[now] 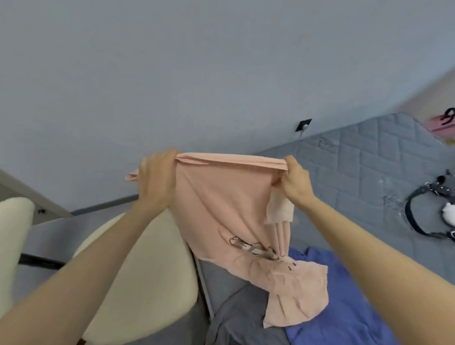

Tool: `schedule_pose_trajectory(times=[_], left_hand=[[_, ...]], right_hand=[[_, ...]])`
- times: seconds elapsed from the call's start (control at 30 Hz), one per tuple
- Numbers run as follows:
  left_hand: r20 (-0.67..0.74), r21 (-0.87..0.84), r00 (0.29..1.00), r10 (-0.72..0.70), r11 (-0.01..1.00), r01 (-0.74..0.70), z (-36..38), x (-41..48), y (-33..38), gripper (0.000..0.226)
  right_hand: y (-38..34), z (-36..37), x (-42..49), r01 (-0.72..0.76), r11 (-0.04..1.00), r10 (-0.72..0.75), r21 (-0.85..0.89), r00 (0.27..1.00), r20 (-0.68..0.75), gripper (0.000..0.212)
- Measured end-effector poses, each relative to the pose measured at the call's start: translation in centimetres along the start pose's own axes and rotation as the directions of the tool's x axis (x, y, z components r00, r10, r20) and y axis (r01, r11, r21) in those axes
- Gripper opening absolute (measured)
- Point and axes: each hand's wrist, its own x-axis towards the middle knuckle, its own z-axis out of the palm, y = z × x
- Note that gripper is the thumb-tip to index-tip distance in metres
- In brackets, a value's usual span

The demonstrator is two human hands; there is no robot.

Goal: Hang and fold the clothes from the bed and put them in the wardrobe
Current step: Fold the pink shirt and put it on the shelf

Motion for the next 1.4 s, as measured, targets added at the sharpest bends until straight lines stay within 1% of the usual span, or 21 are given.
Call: schedule_pose_trajectory(times=[0.03, 0.07, 0.17, 0.27, 0.33, 0.4, 0.5, 0.63, 0.73, 0.77, 0.83, 0.87, 0.93, 1.0, 1.03, 1.1, 1.13, 1.2, 1.23, 1.3, 1.4], left_hand=[[-0.070, -0.017, 0.998, 0.005, 1.000, -0.006, -2.0, 1.5, 0.3, 0.012], [-0.131, -0.031, 0.991, 0.007, 0.999, -0.012, -3.3, 2.6, 0.4, 0.010], [-0.318, -0.052, 0.948, -0.006, 0.999, -0.011, -8.0, 5.7, 0.9, 0.015], [-0.439, -0.083, 0.898, -0.003, 0.996, -0.037, -12.1, 7.3, 2.0, 0.025], [-0.487, -0.106, 0.873, 0.007, 0.992, -0.067, -14.1, 7.2, 3.0, 0.028], [-0.512, -0.129, 0.859, 0.007, 0.988, -0.085, -15.3, 6.5, 4.0, 0.029], [-0.485, -0.134, 0.874, 0.043, 0.983, -0.123, -15.2, 3.9, 5.2, 0.026], [-0.366, -0.184, 0.924, 0.108, 0.965, -0.186, -12.4, -2.0, 6.7, 0.018], [-0.228, -0.205, 0.961, 0.158, 0.957, -0.206, -9.6, -7.1, 8.4, 0.010], [-0.167, -0.212, 0.971, 0.174, 0.955, -0.208, -8.5, -8.9, 9.0, 0.009], [-0.030, -0.233, 0.979, 0.201, 0.951, -0.203, -6.3, -12.7, 10.2, 0.010], [0.039, -0.251, 0.975, 0.220, 0.946, -0.204, -5.2, -14.6, 10.8, 0.011], [0.157, -0.312, 0.945, 0.288, 0.922, -0.229, -2.9, -18.8, 12.2, 0.010], [0.259, -0.377, 0.901, 0.348, 0.895, -0.238, -0.5, -23.0, 13.7, 0.011], [0.313, -0.383, 0.884, 0.348, 0.898, -0.217, 0.7, -25.0, 14.4, 0.013], [0.442, -0.341, 0.834, 0.331, 0.922, -0.185, 3.1, -28.8, 15.5, 0.022], [0.507, -0.318, 0.798, 0.324, 0.931, -0.176, 4.2, -30.6, 15.9, 0.025], [0.629, -0.316, 0.706, 0.325, 0.937, -0.150, 5.8, -34.0, 16.9, 0.027], [0.685, -0.327, 0.649, 0.330, 0.936, -0.131, 6.5, -35.7, 17.5, 0.028], [0.784, -0.340, 0.525, 0.331, 0.937, -0.084, 7.6, -38.9, 18.8, 0.034], [0.866, -0.365, 0.361, 0.346, 0.931, -0.018, 9.2, -43.3, 21.6, 0.042]], right_hand=[[-2.1, -1.3, 0.6, 0.021, 0.991, -0.016, 0.131, 0.999, -0.035, 0.020], [-3.4, -2.0, 0.9, 0.048, 0.976, -0.034, 0.210, 0.997, -0.067, 0.019], [-7.8, -5.1, 2.0, 0.214, 0.934, -0.154, 0.286, 0.964, -0.218, 0.023], [-11.1, -8.5, 2.2, 0.374, 0.882, -0.256, 0.288, 0.892, -0.373, 0.034], [-12.2, -10.3, 1.8, 0.444, 0.858, -0.301, 0.257, 0.841, -0.449, 0.039], [-12.0, -11.5, 1.2, 0.470, 0.855, -0.321, 0.220, 0.812, -0.488, 0.041], [-9.7, -11.8, -0.7, 0.443, 0.880, -0.318, 0.170, 0.816, -0.482, 0.035], [-3.9, -10.9, -4.7, 0.392, 0.912, -0.305, 0.117, 0.843, -0.444, 0.016], [1.0, -9.9, -8.0, 0.292, 0.956, -0.263, 0.022, 0.890, -0.373, 0.007], [2.8, -9.6, -9.2, 0.245, 0.969, -0.242, -0.031, 0.914, -0.326, 0.007], [6.9, -8.8, -11.5, 0.140, 0.978, -0.169, -0.156, 0.967, -0.192, 0.015], [8.9, -8.4, -12.9, 0.092, 0.974, -0.119, -0.209, 0.985, -0.122, 0.018], [13.1, -7.6, -15.8, 0.020, 0.948, -0.024, -0.319, 1.000, -0.008, 0.021], [17.3, -6.5, -18.8, -0.005, 0.906, 0.038, -0.424, 0.997, 0.069, 0.025], [19.3, -5.8, -20.3, -0.001, 0.875, 0.058, -0.485, 0.993, 0.103, 0.029], [22.9, -4.7, -23.0, -0.023, 0.827, 0.128, -0.561, 0.981, 0.149, 0.034], [24.5, -4.3, -24.4, -0.009, 0.786, 0.151, -0.619, 0.972, 0.178, 0.034], [27.3, -3.6, -27.2, 0.061, 0.670, 0.193, -0.740, 0.948, 0.253, 0.034], [28.7, -3.4, -28.6, 0.092, 0.632, 0.212, -0.770, 0.934, 0.287, 0.036], [31.5, -3.1, -31.4, 0.101, 0.613, 0.239, -0.784, 0.922, 0.306, 0.038], [34.7, -3.3, -35.0, 0.023, 0.624, 0.306, -0.781, 0.912, 0.272, 0.039]])
